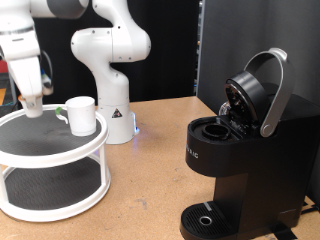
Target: Make a cup of coffee with the keurig machine
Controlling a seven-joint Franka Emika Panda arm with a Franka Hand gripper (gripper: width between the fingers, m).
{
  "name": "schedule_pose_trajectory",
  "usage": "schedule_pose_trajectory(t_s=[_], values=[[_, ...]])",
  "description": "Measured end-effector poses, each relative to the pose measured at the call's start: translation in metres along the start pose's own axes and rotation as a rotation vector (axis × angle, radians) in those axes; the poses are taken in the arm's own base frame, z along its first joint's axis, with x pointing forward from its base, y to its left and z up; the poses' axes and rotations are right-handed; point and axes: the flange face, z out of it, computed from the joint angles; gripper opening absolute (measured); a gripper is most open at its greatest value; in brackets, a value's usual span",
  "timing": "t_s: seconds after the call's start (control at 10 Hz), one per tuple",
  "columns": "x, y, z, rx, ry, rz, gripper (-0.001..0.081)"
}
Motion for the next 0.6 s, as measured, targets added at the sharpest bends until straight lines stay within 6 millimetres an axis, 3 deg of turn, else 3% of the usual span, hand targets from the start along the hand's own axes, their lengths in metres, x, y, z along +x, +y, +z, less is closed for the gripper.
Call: schedule_pose_trajectory(t_s=[0.2,0.3,0.4,0.5,0.6], values=[[0.000,0.001,-0.021,0.001,-0.020,-0.040,0.0454],[0.000,0.001,-0.020,0.002,-0.016,-0.030,0.0261],[0.002,0.000,-0.018,0.005,-0.003,-0.010,0.0261],[0.005,0.000,-0.015,-0.001,0.023,0.022,0.0120],[0.014,-0.001,-0.012,-0.006,0.047,0.059,0.0120]])
